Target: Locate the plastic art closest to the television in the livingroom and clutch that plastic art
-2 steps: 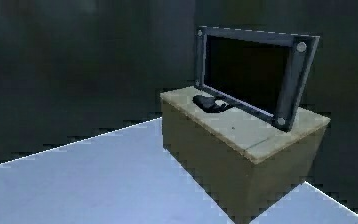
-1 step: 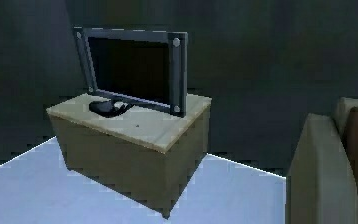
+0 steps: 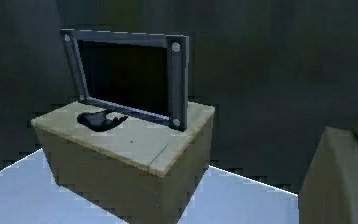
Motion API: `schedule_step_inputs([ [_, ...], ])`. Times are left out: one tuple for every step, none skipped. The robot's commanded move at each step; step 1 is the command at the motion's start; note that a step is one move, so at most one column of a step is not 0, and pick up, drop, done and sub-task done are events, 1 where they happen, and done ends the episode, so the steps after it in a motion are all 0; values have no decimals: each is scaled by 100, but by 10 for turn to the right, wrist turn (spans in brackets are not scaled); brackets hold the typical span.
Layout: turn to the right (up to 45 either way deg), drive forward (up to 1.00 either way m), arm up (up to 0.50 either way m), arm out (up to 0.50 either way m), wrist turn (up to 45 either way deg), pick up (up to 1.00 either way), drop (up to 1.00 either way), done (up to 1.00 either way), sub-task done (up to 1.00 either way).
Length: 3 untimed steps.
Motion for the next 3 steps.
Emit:
schedule_step_inputs([
  [240,0,0,0,0,0,0,0,0],
  [0,25,0,0,0,0,0,0,0],
  [-390,0,0,0,0,0,0,0,0],
])
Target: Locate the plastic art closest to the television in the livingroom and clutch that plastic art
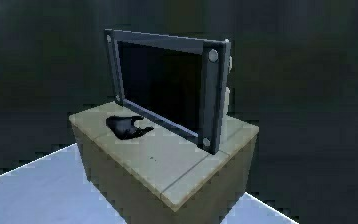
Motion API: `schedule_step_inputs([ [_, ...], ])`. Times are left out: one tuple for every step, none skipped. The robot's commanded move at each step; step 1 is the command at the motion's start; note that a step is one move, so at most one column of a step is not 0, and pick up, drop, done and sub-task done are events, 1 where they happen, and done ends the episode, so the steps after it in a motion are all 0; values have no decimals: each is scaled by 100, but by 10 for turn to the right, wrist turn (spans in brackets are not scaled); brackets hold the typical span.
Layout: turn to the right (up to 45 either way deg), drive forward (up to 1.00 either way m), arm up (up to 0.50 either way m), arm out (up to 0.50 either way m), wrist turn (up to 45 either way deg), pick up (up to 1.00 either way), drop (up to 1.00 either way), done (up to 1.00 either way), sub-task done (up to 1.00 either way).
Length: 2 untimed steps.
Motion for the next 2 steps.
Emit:
schedule_step_inputs([
  [0,20,0,0,0,0,0,0,0],
  [450,0,0,0,0,0,0,0,0],
])
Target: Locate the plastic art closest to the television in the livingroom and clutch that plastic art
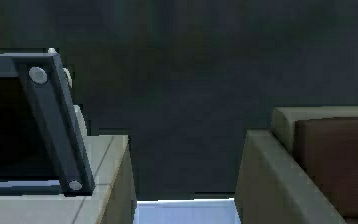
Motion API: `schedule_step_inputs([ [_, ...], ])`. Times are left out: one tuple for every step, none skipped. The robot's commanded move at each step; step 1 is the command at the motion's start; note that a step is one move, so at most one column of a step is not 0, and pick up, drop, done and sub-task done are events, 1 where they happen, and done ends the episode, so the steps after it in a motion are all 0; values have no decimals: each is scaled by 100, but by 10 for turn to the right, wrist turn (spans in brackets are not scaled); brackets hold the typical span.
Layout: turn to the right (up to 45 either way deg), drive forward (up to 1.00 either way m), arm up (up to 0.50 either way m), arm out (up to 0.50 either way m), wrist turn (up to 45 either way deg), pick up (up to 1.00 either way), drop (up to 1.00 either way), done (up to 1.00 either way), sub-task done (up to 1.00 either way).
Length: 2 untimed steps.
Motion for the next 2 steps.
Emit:
schedule_step_inputs([
  [60,0,0,0,0,0,0,0,0],
  [0,60,0,0,0,0,0,0,0],
])
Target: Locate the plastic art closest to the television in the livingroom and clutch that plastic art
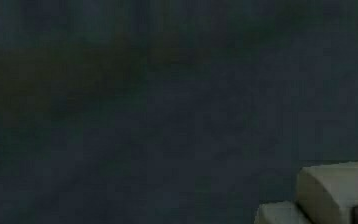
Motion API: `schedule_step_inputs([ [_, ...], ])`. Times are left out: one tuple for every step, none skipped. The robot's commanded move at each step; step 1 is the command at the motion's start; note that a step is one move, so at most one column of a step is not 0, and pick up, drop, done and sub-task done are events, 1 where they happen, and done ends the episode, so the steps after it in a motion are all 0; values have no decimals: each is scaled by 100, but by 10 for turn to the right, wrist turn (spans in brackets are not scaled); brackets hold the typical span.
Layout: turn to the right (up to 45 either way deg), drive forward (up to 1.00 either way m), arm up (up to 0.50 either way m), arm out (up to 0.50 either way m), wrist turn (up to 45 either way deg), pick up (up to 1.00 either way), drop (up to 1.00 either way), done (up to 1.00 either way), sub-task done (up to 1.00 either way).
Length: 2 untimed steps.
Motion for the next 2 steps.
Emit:
schedule_step_inputs([
  [-450,0,0,0,0,0,0,0,0],
  [-450,0,0,0,0,0,0,0,0],
])
